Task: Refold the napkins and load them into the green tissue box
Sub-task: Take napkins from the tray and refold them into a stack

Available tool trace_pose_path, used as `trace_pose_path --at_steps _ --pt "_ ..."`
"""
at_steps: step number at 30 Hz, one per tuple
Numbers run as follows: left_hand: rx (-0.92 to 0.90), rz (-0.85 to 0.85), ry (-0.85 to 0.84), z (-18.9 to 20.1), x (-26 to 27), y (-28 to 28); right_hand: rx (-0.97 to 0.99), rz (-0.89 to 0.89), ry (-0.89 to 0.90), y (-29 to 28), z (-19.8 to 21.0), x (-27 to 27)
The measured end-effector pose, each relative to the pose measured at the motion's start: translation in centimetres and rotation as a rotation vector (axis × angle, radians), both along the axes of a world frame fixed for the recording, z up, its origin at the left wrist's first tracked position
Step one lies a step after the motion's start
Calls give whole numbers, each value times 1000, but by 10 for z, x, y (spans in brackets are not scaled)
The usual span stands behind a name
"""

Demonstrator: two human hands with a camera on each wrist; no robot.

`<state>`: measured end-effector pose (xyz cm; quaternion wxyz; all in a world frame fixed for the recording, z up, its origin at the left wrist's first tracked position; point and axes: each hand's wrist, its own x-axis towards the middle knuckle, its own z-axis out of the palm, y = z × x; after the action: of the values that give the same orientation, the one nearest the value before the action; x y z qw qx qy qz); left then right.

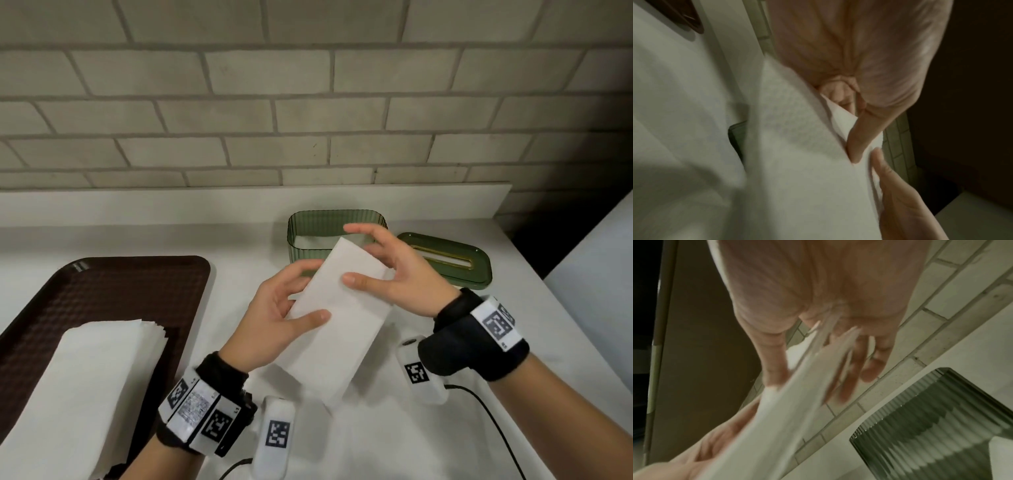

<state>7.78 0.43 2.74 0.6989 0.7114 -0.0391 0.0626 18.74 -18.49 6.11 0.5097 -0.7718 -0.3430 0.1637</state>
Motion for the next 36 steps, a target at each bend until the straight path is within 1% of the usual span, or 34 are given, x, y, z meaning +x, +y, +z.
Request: trace_pose_path --at_steps 2,3,5,7,9,10,12,13,15,17,20,22,23,26,29,32,34,36 --pt "-25 -14 27 6 4 3 74 20 50 1 0 2" --pt "-31 -7 51 7 7 6 114 -20 38 2 0 6" --pt "-22 26 94 7 15 15 188 -160 7 5 -4 17" --pt "-29 108 99 6 28 24 239 -304 -5 9 -7 31" --pt "-16 264 46 5 48 36 240 -390 -41 15 -10 50" --pt "37 355 -3 6 62 41 212 -420 -100 20 -12 60" --pt "220 510 -105 12 90 49 120 -473 -271 30 -15 80" --pt "299 557 -151 17 102 51 74 -491 -330 34 -16 88" --pt "425 598 -195 24 121 54 -3 -507 -384 41 -19 101" --pt "564 557 -167 22 136 57 -91 -525 -426 42 -24 111" --pt "842 395 -32 8 148 59 -327 -528 -467 38 -35 119" --pt "932 287 68 -2 150 58 -491 -501 -495 37 -42 120" --pt "953 249 111 -6 150 57 -543 -485 -502 36 -45 120" --pt "1030 198 181 -13 154 52 -672 -439 -525 36 -53 121" --pt "1180 168 219 -11 159 44 -791 -368 -584 40 -56 119" --pt "1346 148 242 -6 159 37 -870 -361 -642 42 -56 115" --pt "1469 167 208 -6 158 36 -887 -375 -701 41 -56 112" --pt "1504 166 143 -7 158 37 -855 -374 -712 41 -55 110"
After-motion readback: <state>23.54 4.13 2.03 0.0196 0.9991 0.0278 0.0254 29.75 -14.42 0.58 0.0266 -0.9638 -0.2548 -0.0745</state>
